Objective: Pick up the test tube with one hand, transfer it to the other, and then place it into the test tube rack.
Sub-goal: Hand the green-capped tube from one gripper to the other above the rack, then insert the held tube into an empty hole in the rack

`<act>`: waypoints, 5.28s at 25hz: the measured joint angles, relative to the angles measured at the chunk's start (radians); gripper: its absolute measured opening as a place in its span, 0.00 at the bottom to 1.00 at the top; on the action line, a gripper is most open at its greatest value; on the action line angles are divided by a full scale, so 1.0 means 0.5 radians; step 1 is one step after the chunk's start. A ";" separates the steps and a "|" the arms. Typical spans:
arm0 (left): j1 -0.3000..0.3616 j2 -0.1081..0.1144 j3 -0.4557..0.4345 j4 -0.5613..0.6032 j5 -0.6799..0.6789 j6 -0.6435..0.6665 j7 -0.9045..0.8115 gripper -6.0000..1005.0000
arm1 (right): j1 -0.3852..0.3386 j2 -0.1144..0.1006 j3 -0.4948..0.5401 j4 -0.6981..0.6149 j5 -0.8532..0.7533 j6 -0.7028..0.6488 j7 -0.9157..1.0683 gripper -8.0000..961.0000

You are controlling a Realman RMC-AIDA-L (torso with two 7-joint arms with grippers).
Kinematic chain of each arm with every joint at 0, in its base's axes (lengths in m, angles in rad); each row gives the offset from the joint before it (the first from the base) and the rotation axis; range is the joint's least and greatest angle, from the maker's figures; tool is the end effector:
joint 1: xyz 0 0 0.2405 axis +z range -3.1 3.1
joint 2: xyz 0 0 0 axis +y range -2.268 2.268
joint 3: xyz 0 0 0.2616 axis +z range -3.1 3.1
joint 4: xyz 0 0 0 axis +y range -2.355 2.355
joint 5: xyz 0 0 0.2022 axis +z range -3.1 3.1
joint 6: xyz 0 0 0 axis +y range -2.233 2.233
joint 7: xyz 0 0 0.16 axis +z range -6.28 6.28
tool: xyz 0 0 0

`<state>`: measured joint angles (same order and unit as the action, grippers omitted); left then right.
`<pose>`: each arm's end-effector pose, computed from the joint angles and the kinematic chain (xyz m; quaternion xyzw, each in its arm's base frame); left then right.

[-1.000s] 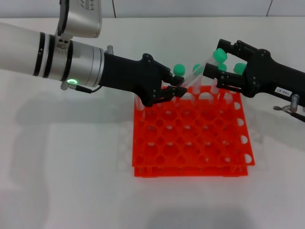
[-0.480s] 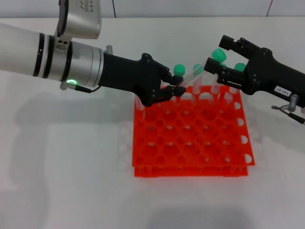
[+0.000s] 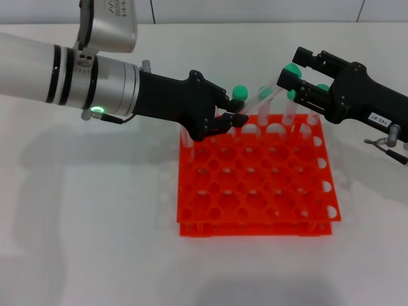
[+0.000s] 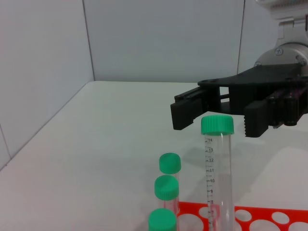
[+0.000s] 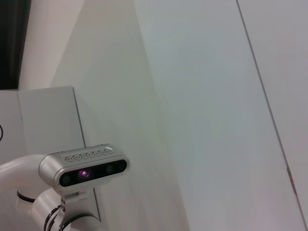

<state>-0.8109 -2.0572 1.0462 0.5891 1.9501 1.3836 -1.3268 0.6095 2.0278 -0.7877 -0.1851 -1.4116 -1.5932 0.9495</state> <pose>-0.1652 0.3812 -0.0632 -0.9878 -0.0294 -0.1413 0.0583 0.2192 0.3420 -0.0205 -0.8541 0.1583 0.4538 0.1987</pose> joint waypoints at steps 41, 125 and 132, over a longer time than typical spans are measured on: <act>-0.005 -0.013 -0.001 0.003 -0.003 -0.009 0.029 0.31 | 0.002 0.000 -0.005 0.004 0.001 -0.006 0.015 0.27; 1.560 -0.049 -0.304 1.018 -0.427 0.403 -0.184 0.89 | 0.153 -0.029 -0.689 -1.157 -0.303 0.268 0.987 0.27; 1.578 -0.050 -0.304 1.011 -0.423 0.403 -0.133 0.89 | 0.167 -0.025 -0.835 -1.208 -0.301 0.378 1.003 0.27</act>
<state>-0.0220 -2.0820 0.8943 1.0948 1.7389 1.5852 -1.3932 0.6931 2.0153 -1.2053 -0.7890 -1.5621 -1.4044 1.4512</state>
